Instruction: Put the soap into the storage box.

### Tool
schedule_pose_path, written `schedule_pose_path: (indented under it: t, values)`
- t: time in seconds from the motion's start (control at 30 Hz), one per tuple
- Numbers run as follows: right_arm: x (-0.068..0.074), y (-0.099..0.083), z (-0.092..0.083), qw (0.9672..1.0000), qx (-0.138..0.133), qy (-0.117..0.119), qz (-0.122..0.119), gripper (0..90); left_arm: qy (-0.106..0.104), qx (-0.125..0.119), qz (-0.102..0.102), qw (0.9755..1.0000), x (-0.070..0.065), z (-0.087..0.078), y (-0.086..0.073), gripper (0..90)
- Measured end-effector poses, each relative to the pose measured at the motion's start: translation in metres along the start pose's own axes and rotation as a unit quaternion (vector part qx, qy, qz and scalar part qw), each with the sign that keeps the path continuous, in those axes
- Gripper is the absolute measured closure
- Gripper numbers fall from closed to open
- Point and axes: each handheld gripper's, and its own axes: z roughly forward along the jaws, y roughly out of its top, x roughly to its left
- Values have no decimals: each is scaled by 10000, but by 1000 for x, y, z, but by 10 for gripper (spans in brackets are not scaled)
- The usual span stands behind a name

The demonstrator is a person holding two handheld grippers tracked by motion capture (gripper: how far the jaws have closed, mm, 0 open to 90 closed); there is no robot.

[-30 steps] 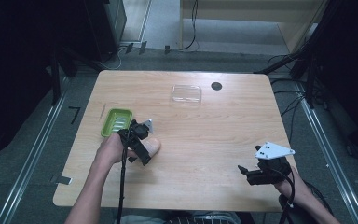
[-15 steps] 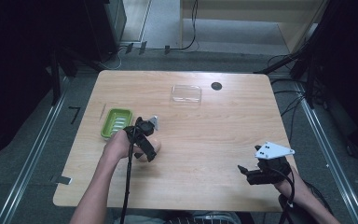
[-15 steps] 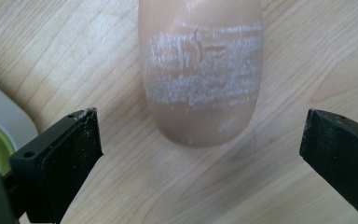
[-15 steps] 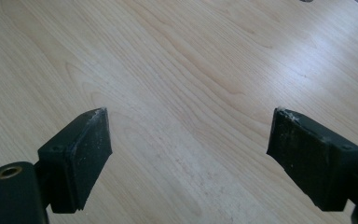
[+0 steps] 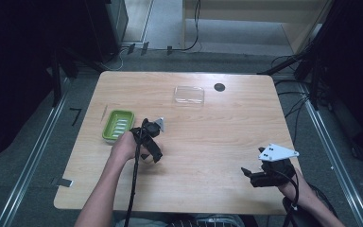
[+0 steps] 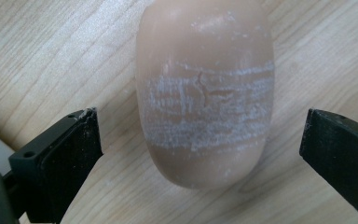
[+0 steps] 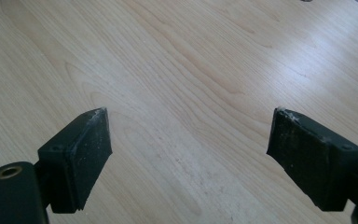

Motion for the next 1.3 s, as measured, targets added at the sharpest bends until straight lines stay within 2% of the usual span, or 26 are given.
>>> schedule_pose_path:
  t: [0.13,0.2,0.23,0.3,0.4,0.77,0.8,0.83,1.3]
  values:
    - [0,0,0,10000,-4,2,14,134,96,18,-12,10000,-1,4,1,2]
    - [0,0,0,10000,-3,4,9,134,114,12,-13,9999,-2,4,1,63]
    - [0,0,0,10000,-3,4,9,134,123,21,-14,9999,-2,4,1,63]
    - [0,0,0,10000,4,-7,18,134,171,-3,-40,9998,-3,5,2,153]
    - [0,0,0,10000,4,-7,23,134,258,-6,-55,9997,-3,5,1,201]
    - [0,0,0,10000,-1,-8,23,134,274,-104,-186,9994,-4,5,-1,216]
    - [0,0,-1,10000,4,-8,27,134,263,-140,-177,9994,-5,4,-1,236]
    - [0,0,-1,10000,3,-9,26,134,283,-195,-115,9993,-7,2,-2,333]
    - [0,0,-1,10000,-7,-4,28,134,287,-305,-133,9990,-5,2,-5,339]
